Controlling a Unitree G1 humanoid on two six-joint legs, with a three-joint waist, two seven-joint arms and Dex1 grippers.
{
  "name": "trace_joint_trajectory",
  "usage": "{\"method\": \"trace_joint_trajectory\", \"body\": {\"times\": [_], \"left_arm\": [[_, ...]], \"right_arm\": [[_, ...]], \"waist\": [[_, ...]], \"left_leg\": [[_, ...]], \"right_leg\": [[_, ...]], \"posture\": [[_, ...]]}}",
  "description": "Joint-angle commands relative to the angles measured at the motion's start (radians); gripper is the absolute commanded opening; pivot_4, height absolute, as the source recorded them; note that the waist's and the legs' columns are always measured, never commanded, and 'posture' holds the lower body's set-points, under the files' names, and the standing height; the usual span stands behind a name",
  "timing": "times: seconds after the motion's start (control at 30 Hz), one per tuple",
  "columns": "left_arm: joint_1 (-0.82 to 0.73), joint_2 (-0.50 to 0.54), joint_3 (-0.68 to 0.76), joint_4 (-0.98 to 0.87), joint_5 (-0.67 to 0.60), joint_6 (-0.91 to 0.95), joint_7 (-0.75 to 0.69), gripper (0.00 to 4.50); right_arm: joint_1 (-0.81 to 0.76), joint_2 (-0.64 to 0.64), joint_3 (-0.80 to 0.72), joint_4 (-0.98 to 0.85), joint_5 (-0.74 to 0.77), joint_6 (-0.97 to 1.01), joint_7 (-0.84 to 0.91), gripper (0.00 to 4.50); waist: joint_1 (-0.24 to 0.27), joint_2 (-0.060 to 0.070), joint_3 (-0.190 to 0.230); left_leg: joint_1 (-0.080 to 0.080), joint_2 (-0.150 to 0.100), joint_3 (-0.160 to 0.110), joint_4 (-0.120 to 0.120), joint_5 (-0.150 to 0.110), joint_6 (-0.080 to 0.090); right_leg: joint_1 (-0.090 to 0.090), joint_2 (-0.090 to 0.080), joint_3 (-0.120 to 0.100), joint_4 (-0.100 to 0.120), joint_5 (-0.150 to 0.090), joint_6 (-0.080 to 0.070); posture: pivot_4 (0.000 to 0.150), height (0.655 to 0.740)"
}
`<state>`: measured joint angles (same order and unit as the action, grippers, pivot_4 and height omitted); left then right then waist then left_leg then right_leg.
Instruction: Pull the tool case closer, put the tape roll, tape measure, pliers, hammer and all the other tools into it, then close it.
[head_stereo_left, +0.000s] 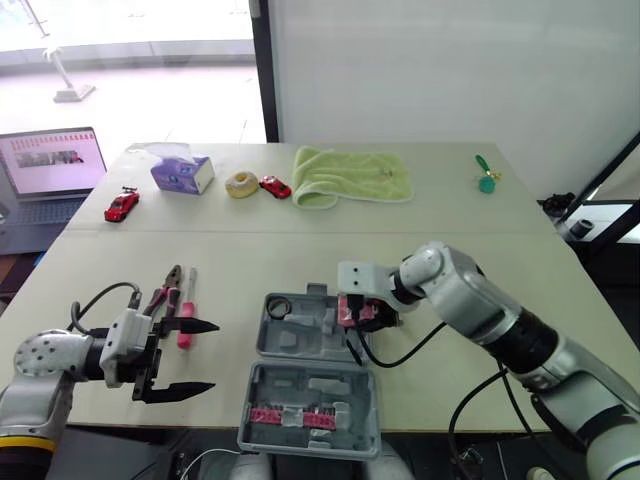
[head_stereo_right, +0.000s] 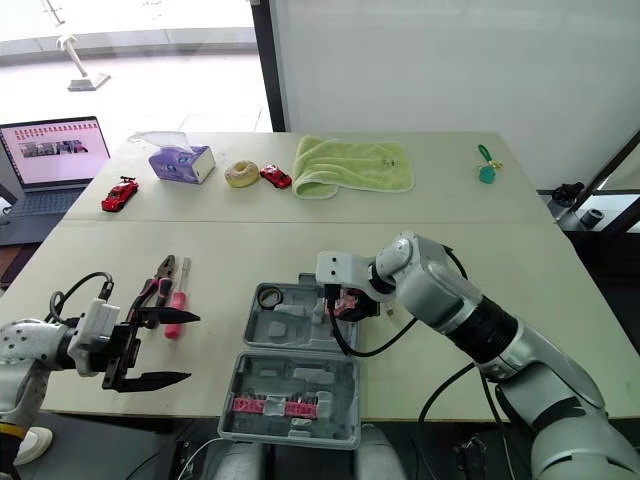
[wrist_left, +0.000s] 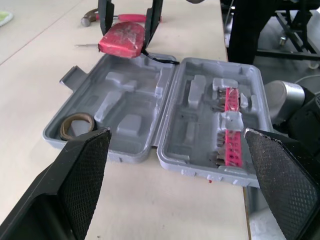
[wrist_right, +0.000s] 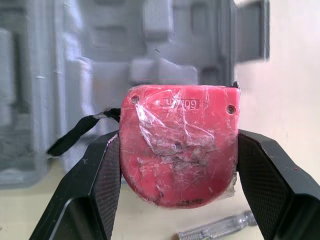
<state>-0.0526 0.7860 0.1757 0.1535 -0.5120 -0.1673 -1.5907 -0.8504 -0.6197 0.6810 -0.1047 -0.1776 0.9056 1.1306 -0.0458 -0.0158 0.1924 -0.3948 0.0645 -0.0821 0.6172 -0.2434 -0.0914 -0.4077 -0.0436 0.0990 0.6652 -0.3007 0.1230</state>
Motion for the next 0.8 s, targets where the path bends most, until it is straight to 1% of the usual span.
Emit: {"method": "trace_joint_trajectory", "body": {"times": [0.03, 0.27, 0.4, 0.57, 0.7, 0.77, 0.8], "left_arm": [[-0.006, -0.002, 0.001, -0.002, -0.003, -0.02, -0.006, 4.5], [0.002, -0.014, -0.003, -0.008, -0.003, -0.023, 0.005, 4.5], [0.012, -0.014, -0.003, -0.034, -0.006, -0.011, 0.016, 4.5], [0.023, -0.008, 0.0, -0.068, -0.012, 0.007, 0.031, 4.5], [0.031, -0.004, 0.003, -0.093, -0.015, 0.025, 0.04, 4.5], [0.034, -0.003, 0.004, -0.103, -0.016, 0.033, 0.043, 4.5], [0.034, -0.002, 0.004, -0.108, -0.017, 0.038, 0.045, 4.5]], "right_arm": [[-0.041, 0.007, 0.032, 0.0, -0.037, -0.009, -0.005, 2.85], [-0.06, 0.044, 0.111, 0.078, -0.096, -0.053, -0.018, 2.85], [-0.051, 0.075, 0.11, 0.096, -0.098, -0.052, -0.022, 2.85], [-0.034, 0.088, 0.11, 0.14, -0.114, -0.079, -0.042, 2.85], [-0.027, 0.088, 0.101, 0.141, -0.112, -0.089, -0.047, 2.85], [-0.025, 0.09, 0.094, 0.133, -0.11, -0.088, -0.051, 3.88], [-0.025, 0.09, 0.092, 0.13, -0.11, -0.09, -0.054, 4.26]], "waist": [[-0.001, 0.0, 0.0], [-0.005, 0.0, 0.0], [-0.009, 0.0, 0.0], [-0.014, 0.0, 0.0], [-0.019, 0.0, 0.0], [-0.021, 0.0, 0.0], [-0.023, 0.0, 0.0]], "left_leg": [[0.0, 0.0, 0.0, 0.0, 0.0, 0.0], [0.0, 0.0, 0.0, -0.001, 0.0, 0.0], [0.0, 0.0, 0.0, -0.001, 0.0, 0.0], [0.001, 0.0, 0.0, -0.001, 0.0, 0.0], [0.001, 0.0, 0.0, -0.001, 0.0, 0.0], [0.001, 0.0, 0.0, -0.001, 0.0, 0.0], [0.001, 0.0, 0.0, -0.001, 0.0, 0.0]], "right_leg": [[0.0, 0.0, 0.0, 0.0, 0.0, 0.0], [0.0, 0.0, 0.0, 0.0, 0.0, 0.0], [0.0, 0.0, 0.0, 0.001, 0.0, 0.0], [0.0, 0.0, 0.0, 0.001, 0.0, 0.0], [0.0, 0.0, 0.0, 0.001, 0.0, 0.0], [0.0, 0.0, 0.0, 0.001, 0.0, 0.0], [0.0, 0.0, 0.0, 0.001, 0.0, 0.0]], "posture": [[0.15, 0.74], [0.15, 0.74], [0.15, 0.74], [0.15, 0.74], [0.15, 0.74], [0.15, 0.74], [0.15, 0.74]]}}
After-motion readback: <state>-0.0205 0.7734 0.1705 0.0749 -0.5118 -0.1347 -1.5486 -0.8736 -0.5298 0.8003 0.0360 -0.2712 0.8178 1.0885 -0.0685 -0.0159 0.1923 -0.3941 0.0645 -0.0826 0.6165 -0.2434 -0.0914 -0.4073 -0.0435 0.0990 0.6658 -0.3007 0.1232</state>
